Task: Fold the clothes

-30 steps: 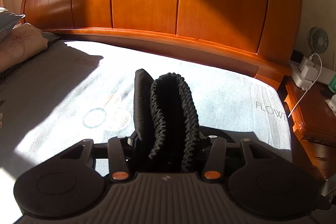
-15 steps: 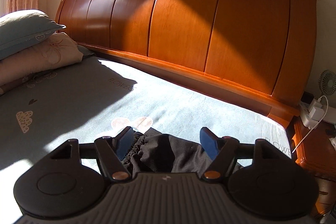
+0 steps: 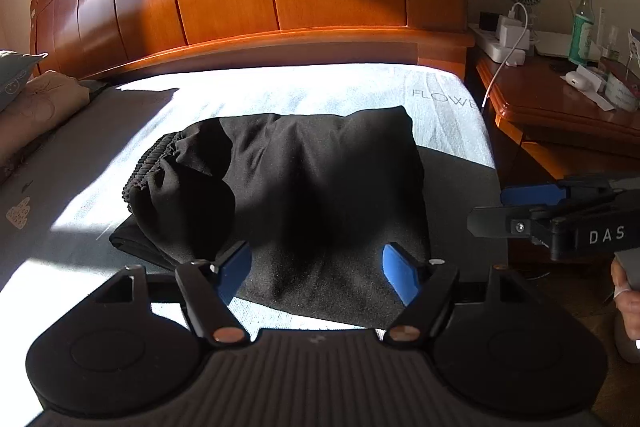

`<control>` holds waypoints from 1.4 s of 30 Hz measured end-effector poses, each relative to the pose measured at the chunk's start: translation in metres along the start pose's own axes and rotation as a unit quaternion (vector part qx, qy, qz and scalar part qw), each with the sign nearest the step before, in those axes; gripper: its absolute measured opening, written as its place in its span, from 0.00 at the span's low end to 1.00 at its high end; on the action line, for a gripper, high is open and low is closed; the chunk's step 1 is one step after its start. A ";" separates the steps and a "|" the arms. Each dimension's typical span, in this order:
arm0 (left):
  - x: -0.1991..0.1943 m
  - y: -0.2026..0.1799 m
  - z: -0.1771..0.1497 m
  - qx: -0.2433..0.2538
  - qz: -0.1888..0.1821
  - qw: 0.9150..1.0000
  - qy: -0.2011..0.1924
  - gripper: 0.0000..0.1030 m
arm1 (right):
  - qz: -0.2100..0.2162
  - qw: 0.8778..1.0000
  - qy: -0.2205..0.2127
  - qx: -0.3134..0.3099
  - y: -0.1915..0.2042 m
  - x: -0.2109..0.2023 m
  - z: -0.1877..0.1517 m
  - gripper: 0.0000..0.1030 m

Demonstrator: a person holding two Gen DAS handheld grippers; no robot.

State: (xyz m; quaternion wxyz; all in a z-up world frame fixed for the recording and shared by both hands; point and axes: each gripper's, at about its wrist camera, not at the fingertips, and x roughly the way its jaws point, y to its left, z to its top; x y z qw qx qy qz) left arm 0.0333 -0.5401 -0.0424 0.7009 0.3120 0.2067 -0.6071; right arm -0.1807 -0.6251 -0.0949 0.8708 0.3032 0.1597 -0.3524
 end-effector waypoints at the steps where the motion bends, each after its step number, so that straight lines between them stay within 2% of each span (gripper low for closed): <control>1: -0.001 -0.009 0.000 0.018 0.003 1.000 -0.002 0.73 | -0.008 1.000 -0.002 -0.023 0.001 0.002 0.001 0.78; 6: 0.005 -0.042 0.003 0.067 0.003 0.998 -0.008 0.76 | -0.048 0.989 -0.013 -0.137 0.004 0.012 0.007 0.78; 12: 0.009 -0.044 -0.001 0.055 -0.007 0.998 -0.005 0.76 | -0.089 0.960 -0.021 -0.263 0.009 0.028 0.015 0.78; 18: 0.014 -0.030 -0.005 0.038 0.004 0.999 0.005 0.76 | -0.101 0.948 -0.007 -0.302 0.015 0.076 0.019 0.77; 22: 0.017 -0.022 -0.008 0.027 0.005 1.000 0.008 0.76 | -0.130 0.937 -0.010 -0.324 0.015 0.094 0.018 0.77; 26: 0.018 -0.016 -0.011 0.020 0.009 1.000 0.010 0.76 | -0.169 0.937 -0.033 -0.304 0.005 0.097 0.030 0.77; 29: 0.015 -0.013 -0.013 0.013 0.010 1.000 0.009 0.76 | -0.210 0.943 -0.057 -0.251 -0.012 0.090 0.048 0.77; 31: 0.013 -0.011 -0.014 0.012 0.011 1.000 0.008 0.76 | -0.223 0.948 -0.060 -0.218 -0.024 0.083 0.058 0.77; 38: 0.008 -0.006 -0.015 0.007 0.009 1.000 0.004 0.76 | -0.208 0.964 -0.040 -0.162 -0.045 0.060 0.057 0.77; 42: 0.006 -0.004 -0.016 0.004 0.011 1.000 0.005 0.76 | -0.160 0.984 -0.029 -0.077 -0.059 0.045 0.056 0.77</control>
